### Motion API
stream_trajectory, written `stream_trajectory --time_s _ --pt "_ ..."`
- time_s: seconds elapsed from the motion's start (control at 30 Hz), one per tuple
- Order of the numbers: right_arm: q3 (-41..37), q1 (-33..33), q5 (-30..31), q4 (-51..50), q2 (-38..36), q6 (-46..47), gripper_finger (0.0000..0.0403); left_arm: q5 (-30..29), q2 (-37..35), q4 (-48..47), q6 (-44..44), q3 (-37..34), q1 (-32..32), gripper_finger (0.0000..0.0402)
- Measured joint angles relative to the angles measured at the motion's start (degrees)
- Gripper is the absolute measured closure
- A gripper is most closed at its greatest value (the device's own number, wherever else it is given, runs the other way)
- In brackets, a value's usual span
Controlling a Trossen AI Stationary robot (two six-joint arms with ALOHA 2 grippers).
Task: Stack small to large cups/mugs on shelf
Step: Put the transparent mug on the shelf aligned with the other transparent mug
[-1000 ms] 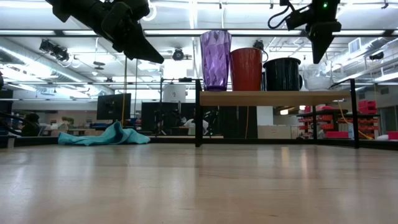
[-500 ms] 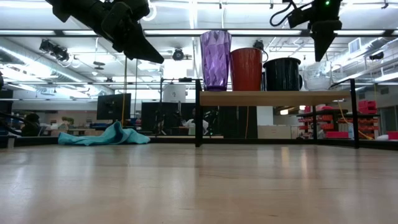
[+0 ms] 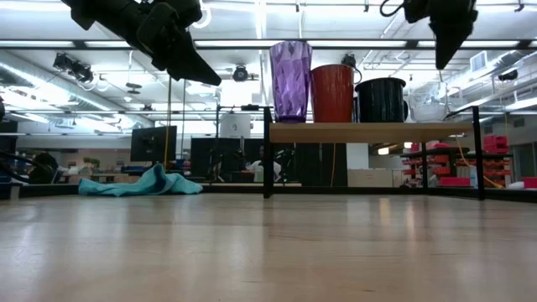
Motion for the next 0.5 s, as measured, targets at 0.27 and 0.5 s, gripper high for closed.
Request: stream_trajectory --time_s 0.27,0.5 --pt "-4.2 0.0 -7.1 -0.2 -0.2 4.4 0.0337 0.0 0.0 0.0 0.0 0.0 0.0 0.0366" --pt "-11.1 -0.3 -4.9 -0.2 -0.3 4.1 0.0348 0.0 0.0 0.0 -0.4 0.0 0.0 0.0372"
